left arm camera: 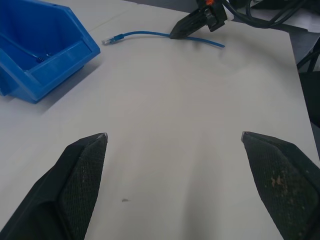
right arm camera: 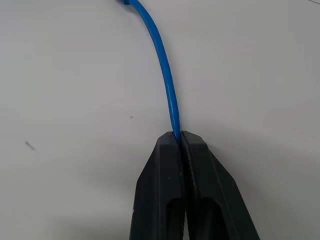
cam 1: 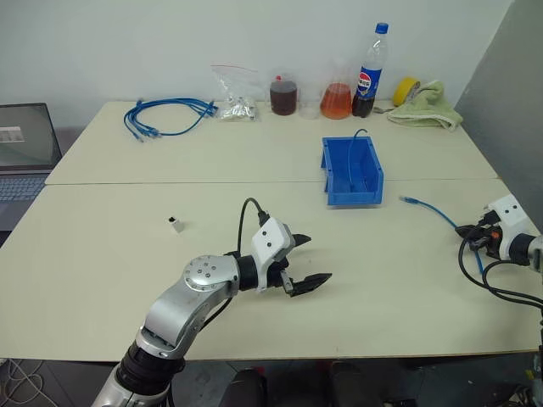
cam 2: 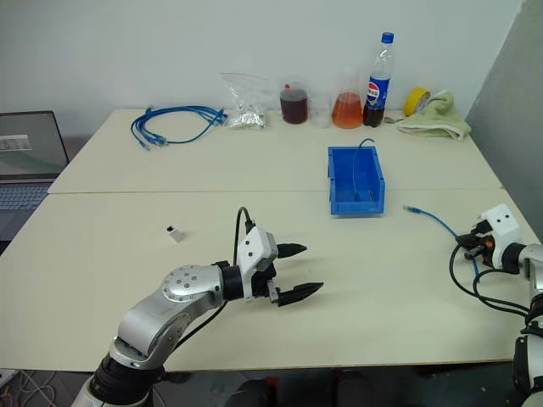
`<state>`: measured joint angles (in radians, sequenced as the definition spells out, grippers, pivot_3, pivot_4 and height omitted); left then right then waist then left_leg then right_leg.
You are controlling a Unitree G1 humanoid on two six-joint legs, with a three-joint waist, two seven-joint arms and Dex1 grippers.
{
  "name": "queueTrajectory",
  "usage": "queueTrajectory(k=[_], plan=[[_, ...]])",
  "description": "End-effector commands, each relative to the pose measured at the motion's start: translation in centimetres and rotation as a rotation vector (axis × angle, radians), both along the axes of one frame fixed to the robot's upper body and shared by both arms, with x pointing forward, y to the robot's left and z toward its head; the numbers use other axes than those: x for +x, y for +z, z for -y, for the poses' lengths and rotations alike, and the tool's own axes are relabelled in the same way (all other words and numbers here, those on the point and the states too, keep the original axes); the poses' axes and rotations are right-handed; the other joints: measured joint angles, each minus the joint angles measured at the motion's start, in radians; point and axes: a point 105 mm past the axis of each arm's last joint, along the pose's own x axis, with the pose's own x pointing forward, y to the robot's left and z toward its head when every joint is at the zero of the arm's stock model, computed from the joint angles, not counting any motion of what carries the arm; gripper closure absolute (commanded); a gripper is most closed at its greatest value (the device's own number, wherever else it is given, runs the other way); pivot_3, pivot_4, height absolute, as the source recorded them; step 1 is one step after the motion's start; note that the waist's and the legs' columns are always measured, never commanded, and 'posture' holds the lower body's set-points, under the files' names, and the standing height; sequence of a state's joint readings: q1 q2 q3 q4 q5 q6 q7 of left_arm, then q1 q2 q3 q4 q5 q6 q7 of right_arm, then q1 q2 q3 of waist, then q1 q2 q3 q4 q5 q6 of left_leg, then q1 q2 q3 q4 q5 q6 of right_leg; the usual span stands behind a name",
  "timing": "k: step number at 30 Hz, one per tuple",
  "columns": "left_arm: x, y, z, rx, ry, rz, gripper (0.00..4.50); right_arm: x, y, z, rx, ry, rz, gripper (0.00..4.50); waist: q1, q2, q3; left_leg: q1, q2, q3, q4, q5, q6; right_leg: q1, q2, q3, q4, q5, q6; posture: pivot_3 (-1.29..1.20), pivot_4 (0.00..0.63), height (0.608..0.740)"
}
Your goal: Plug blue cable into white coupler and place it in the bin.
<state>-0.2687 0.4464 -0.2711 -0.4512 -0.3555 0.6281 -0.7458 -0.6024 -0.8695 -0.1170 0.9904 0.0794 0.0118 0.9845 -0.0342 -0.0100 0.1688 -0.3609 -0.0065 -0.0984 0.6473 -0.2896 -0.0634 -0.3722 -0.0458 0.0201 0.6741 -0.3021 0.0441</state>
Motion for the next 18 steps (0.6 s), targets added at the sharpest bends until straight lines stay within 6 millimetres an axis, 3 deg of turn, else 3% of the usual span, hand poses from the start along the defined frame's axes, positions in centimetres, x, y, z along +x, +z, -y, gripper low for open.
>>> queueTrajectory(k=[1, 12, 18], plan=[[-0.6, 0.8, -0.3, -0.017, -0.025, 0.028, 0.0, -0.5, 0.5, -2.0, -0.06, 0.171, 0.008, 4.46, -0.001, 0.0, 0.0, 0.0, 0.0, 0.0, 0.0, 0.0, 0.0, 0.0, 0.0, 0.0, 0.0, 0.0, 0.0, 0.0, 0.15, 0.74], [-0.9, -0.3, -3.6, 0.054, 0.011, -0.017, 0.0, -3.7, 2.6, -7.2, -0.173, 0.514, 0.048, 4.46, 0.004, 0.002, 0.001, -0.002, 0.0, -0.002, 0.0, -0.002, 0.003, -0.001, -0.001, -0.001, 0.0, 0.0, 0.0, 0.0, 0.15, 0.74], [-1.6, -1.7, -6.0, 0.114, 0.047, -0.067, 0.0, -3.9, 2.7, -12.8, -0.24, 0.722, 0.139, 4.46, 0.0, 0.002, 0.001, -0.001, 0.001, -0.002, -0.001, -0.002, 0.003, -0.002, 0.0, -0.001, 0.001, 0.0, 0.0, 0.0, 0.15, 0.74]])
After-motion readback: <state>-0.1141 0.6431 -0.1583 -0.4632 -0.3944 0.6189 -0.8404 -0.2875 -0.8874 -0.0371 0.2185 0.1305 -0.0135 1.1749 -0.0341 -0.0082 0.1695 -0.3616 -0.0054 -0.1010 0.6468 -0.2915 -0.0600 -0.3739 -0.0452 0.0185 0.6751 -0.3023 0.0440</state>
